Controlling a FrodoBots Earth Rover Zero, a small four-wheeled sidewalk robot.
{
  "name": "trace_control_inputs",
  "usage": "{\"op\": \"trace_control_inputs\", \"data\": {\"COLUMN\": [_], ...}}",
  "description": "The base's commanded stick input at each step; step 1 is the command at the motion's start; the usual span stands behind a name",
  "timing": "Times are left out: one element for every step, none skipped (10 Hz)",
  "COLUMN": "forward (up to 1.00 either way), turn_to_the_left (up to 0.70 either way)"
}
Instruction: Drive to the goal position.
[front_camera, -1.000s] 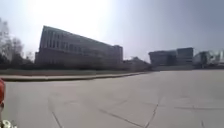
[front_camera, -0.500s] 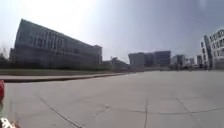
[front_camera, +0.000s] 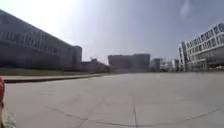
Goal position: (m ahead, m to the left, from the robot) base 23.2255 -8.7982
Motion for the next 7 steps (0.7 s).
{"op": "trace_control_inputs", "data": {"forward": [1.00,1.00,1.00,1.00,1.00,1.00,1.00], "turn_to_the_left": [0.00,0.00,0.00,0.00,0.00,0.00,0.00]}}
